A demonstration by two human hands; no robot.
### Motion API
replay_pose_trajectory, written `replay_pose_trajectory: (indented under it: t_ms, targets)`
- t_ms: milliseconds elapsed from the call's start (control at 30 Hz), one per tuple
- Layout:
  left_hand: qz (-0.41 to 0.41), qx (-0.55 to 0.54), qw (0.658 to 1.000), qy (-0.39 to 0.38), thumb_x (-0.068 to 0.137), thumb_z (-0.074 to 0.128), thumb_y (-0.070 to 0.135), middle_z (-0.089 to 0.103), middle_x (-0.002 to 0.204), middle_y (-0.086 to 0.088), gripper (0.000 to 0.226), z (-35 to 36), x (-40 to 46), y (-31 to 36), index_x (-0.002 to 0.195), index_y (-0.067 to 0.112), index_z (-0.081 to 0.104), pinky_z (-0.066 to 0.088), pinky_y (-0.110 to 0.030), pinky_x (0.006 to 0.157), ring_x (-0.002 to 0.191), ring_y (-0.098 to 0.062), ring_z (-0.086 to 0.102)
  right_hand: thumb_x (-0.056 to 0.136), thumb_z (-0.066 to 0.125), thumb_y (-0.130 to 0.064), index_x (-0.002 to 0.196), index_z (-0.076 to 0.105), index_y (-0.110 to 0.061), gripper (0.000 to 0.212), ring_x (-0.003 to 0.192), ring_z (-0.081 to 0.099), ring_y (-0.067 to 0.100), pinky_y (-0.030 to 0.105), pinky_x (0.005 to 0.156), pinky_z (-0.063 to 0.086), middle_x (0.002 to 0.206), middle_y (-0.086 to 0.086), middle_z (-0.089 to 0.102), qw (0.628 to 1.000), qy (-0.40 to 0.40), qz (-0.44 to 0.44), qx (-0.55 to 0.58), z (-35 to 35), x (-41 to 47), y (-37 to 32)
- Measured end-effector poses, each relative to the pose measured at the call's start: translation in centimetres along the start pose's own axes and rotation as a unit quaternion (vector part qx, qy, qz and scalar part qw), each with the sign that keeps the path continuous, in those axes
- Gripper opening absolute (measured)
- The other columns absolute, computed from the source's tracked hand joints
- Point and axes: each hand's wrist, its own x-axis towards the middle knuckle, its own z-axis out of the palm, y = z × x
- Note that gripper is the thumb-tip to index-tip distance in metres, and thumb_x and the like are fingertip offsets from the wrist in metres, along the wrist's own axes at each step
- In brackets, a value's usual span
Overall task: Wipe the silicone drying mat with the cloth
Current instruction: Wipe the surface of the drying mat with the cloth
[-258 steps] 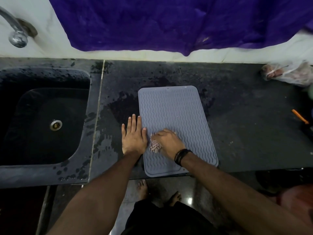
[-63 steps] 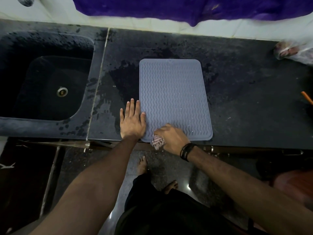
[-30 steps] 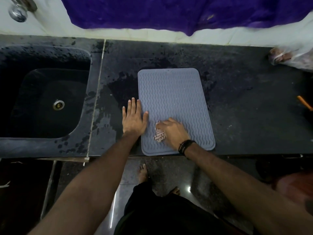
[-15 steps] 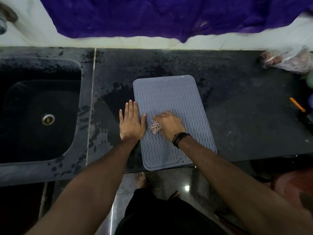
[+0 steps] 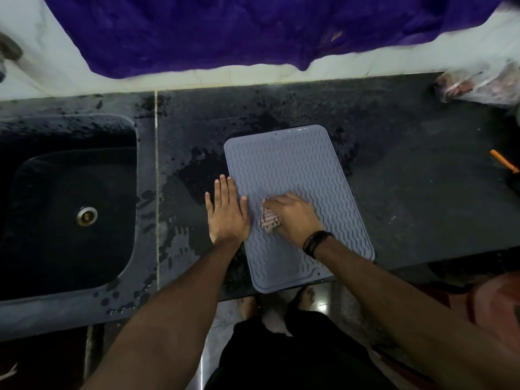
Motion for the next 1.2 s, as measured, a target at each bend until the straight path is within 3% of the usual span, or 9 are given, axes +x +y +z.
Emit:
replay_pose_trajectory:
  t_ms: [133, 300, 533, 700, 933, 1200]
  targets:
    - [-0.008, -0.001, 1.000, 0.005, 0.107, 0.017, 0.044, 0.005, 0.168, -0.005, 0.063, 0.0, 0.1, 0.0, 0.160, 0.012, 0.009, -0.001, -0.046, 0.125, 0.155, -0.019, 0.001, 0.080, 0.065, -0.007, 0.131, 0.058, -0.015, 0.052, 0.125, 0.047, 0.022, 0.033, 0.106, 0.038, 0.134, 0.002, 0.058, 1.000, -0.017, 0.007, 0.011, -0.1, 3.5, 0.0]
    - [-0.005, 0.006, 1.000, 0.001, 0.106, 0.017, 0.045, 0.004, 0.168, -0.005, 0.064, 0.1, 0.1, -0.1, 0.160, 0.012, 0.008, -0.002, -0.046, 0.125, 0.155, -0.019, 0.001, 0.074, 0.070, -0.009, 0.124, 0.064, -0.015, 0.051, 0.117, 0.051, 0.023, 0.029, 0.101, 0.037, 0.127, 0.003, 0.063, 0.999, -0.017, -0.026, 0.008, 1.0, 1.9, 0.4]
    - [-0.008, -0.005, 1.000, -0.012, 0.106, 0.026, 0.044, 0.003, 0.168, -0.004, 0.066, -0.6, 1.3, -0.1, 0.160, 0.012, 0.006, -0.005, -0.046, 0.125, 0.155, -0.019, -0.001, 0.074, 0.072, -0.013, 0.124, 0.062, -0.018, 0.051, 0.114, 0.050, 0.022, 0.033, 0.099, 0.040, 0.124, 0.000, 0.063, 0.994, -0.069, -0.089, 0.003, 0.6, 0.8, 1.4]
    - [-0.019, 0.000, 1.000, -0.008, 0.106, 0.022, 0.045, 0.002, 0.168, -0.005, 0.065, -0.9, 3.8, -0.1, 0.160, 0.012, 0.006, -0.005, -0.047, 0.125, 0.155, -0.019, -0.003, 0.073, 0.072, -0.011, 0.120, 0.064, -0.015, 0.048, 0.114, 0.052, 0.026, 0.038, 0.100, 0.043, 0.120, 0.005, 0.065, 0.998, -0.004, -0.058, 0.009, -1.0, 5.2, 1.7]
    - [-0.028, 0.006, 1.000, -0.005, 0.106, 0.015, 0.047, 0.000, 0.169, -0.002, 0.065, -0.5, 3.9, -0.2, 0.161, 0.015, 0.003, -0.006, -0.045, 0.125, 0.155, -0.016, -0.006, 0.072, 0.072, -0.012, 0.116, 0.065, -0.016, 0.044, 0.110, 0.053, 0.024, 0.033, 0.098, 0.040, 0.118, 0.003, 0.066, 0.997, -0.039, -0.072, -0.014, -0.1, 5.8, 1.8]
    - [-0.032, -0.001, 0.999, -0.003, 0.105, 0.016, 0.048, 0.002, 0.169, -0.002, 0.064, -0.5, 3.9, -0.1, 0.161, 0.017, 0.006, -0.005, -0.046, 0.125, 0.155, -0.016, -0.005, 0.072, 0.076, -0.023, 0.127, 0.060, -0.020, 0.058, 0.125, 0.048, 0.025, 0.042, 0.112, 0.032, 0.133, 0.001, 0.059, 0.988, -0.112, -0.107, -0.010, 1.2, 1.4, 2.6]
